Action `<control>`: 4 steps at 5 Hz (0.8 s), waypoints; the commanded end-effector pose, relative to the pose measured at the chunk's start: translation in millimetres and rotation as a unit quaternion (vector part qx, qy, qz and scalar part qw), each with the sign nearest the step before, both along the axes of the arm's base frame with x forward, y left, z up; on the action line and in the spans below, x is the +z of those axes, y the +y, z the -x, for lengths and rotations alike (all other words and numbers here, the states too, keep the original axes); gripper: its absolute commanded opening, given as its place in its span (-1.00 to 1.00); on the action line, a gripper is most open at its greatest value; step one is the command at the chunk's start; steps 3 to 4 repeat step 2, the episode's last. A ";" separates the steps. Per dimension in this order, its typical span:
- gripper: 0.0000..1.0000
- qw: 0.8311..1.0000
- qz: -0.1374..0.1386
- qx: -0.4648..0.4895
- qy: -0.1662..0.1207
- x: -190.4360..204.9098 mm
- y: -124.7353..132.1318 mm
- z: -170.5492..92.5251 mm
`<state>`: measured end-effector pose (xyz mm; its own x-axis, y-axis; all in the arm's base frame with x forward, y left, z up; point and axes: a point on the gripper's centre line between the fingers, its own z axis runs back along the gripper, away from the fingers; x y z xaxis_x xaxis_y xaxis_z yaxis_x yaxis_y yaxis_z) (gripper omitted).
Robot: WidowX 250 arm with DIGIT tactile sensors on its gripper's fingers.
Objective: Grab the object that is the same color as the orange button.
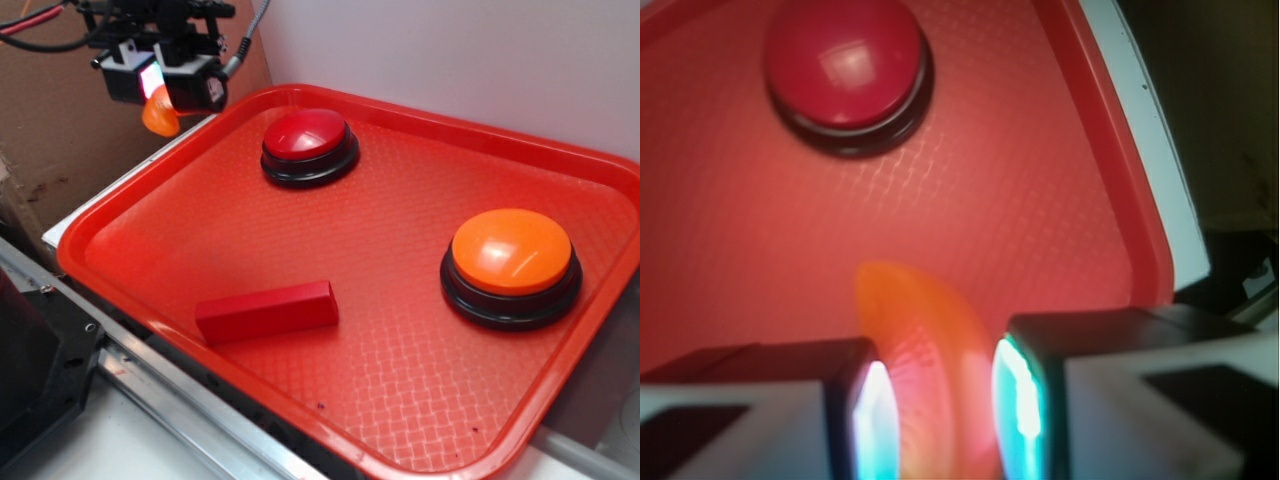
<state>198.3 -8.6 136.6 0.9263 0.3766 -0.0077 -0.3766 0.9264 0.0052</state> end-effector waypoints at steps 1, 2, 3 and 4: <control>-1.00 0.998 -0.007 -0.047 -0.047 37.1 -18.8 7.6; -1.00 0.998 -0.017 -0.043 -0.043 32.6 -19.5 4.4; -1.00 0.998 -0.017 -0.043 -0.043 32.6 -19.5 4.4; -1.00 0.998 -0.017 -0.043 -0.043 32.6 -19.5 4.4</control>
